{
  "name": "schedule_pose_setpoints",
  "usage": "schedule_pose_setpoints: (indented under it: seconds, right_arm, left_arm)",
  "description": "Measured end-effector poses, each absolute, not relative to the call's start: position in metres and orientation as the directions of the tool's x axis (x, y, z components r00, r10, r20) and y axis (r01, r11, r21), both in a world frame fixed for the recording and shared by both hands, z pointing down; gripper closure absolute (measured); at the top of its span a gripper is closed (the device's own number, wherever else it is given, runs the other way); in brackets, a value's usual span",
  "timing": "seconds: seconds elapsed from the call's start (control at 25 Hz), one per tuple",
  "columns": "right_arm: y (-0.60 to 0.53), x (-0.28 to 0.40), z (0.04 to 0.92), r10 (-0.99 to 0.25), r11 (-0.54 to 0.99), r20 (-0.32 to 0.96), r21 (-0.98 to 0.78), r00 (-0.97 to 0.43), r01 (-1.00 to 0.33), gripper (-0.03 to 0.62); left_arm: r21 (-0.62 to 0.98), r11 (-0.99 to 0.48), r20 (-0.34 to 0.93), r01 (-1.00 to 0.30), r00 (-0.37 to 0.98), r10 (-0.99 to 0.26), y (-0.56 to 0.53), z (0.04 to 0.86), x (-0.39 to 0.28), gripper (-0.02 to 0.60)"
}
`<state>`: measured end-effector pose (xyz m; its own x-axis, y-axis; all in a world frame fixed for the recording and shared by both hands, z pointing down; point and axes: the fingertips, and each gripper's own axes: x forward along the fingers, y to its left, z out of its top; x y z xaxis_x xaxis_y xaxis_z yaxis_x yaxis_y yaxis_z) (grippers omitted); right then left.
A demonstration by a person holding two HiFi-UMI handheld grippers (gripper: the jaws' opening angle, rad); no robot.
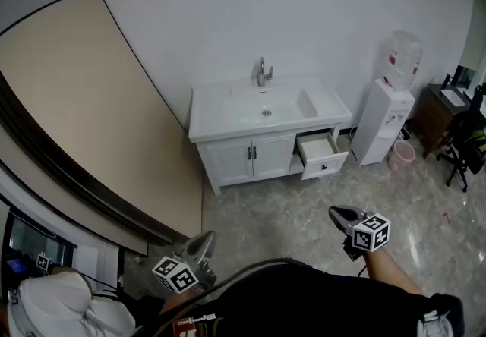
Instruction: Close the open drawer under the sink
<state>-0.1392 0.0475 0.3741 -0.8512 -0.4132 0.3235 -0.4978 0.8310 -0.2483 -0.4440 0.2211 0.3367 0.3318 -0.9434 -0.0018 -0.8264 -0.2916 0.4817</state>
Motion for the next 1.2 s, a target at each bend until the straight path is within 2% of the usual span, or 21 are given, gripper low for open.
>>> schedule_pose_setpoints:
  seconds: [0.2,0.36,0.76,0.96,1.2]
  right_arm:
    - [-0.005,-0.16,0.391,-0.385,0.832,0.332,-0.278,-0.861,-0.479,0.592]
    - [-0.063,-0.183,0.398,-0.316,0.87,0.311,-0.283,-0.897,-0.404,0.592]
    - [-0.228,-0.191,0.382,-0.198,0.923,0.267,-0.274,-0.943,-0.271,0.592]
    - [-0.276,-0.184,0.394,-0.193,0.915,0.268,-0.299,-0.944,-0.272,0.592]
    - [-0.317,-0.179,0.408,-0.24,0.887,0.286,-0.323,-0.928,-0.329,0.592]
  left_arm:
    - [0.511,-0.249,0.024,-0.823,0.303,-0.953,0.186,0.354,-0.458,0.583]
    - [0.488,-0.192,0.038,-0.851,0.241,-0.97,0.143,0.351,-0.461,0.583]
    - [0.453,-0.106,0.001,-0.885,0.119,-0.993,0.007,0.322,-0.433,0.583]
    - [0.439,-0.119,0.013,-0.891,0.138,-0.99,-0.043,0.326,-0.419,0.583]
    - [0.451,-0.128,0.035,-0.883,0.161,-0.986,-0.089,0.334,-0.435,0.583]
